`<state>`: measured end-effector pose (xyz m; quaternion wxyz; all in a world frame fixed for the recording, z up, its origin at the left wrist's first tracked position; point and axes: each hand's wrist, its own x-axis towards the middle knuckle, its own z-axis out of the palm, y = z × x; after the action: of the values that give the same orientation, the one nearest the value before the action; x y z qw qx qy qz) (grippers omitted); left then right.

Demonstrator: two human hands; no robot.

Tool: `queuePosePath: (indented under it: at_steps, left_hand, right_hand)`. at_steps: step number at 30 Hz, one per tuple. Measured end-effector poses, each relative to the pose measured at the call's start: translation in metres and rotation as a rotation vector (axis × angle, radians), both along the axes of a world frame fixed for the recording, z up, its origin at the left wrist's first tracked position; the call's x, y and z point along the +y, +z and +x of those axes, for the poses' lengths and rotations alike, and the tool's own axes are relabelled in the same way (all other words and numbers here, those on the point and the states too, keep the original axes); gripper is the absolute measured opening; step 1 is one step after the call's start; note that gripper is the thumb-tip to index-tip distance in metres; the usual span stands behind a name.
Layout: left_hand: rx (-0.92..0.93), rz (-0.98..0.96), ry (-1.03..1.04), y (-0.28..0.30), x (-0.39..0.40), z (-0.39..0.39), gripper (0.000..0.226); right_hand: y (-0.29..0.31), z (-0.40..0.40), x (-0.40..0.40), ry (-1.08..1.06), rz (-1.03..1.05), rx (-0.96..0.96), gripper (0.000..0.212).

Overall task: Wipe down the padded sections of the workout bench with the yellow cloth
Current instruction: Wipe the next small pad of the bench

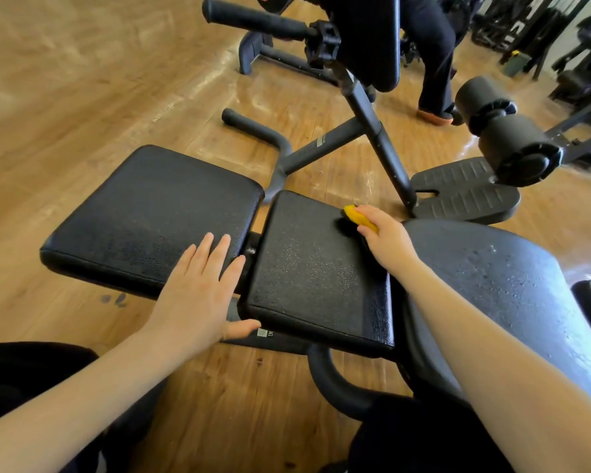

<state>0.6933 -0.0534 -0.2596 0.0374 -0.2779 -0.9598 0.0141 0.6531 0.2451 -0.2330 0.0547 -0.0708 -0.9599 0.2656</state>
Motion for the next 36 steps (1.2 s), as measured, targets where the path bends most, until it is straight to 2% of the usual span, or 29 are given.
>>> queuePosePath:
  at_steps: [4, 9, 15, 23, 29, 36]
  left_hand:
    - [0.002, -0.003, -0.011, -0.001, -0.002, 0.000, 0.095]
    - [-0.018, -0.029, -0.004, -0.001, -0.002, 0.000, 0.093]
    - [-0.023, -0.057, -0.005, 0.003, -0.002, 0.000, 0.092]
    - [-0.056, -0.037, 0.035, 0.010, 0.002, 0.006, 0.098]
    - [-0.091, -0.084, 0.041, 0.014, 0.004, 0.007, 0.098]
    - [-0.092, -0.088, 0.049, 0.012, 0.004, 0.007, 0.102]
  right_hand:
    - [-0.002, -0.009, -0.001, -0.098, -0.066, 0.030, 0.035]
    - [-0.007, 0.017, -0.009, -0.114, -0.059, 0.016, 0.042]
    - [-0.003, 0.075, -0.028, -0.021, 0.020, -0.036, 0.047]
    - [-0.014, 0.143, -0.052, 0.043, 0.042, 0.019, 0.040]
    - [-0.007, 0.123, -0.045, 0.040, 0.009, -0.015, 0.043]
    - [-0.004, 0.044, -0.023, -0.118, -0.018, 0.010, 0.038]
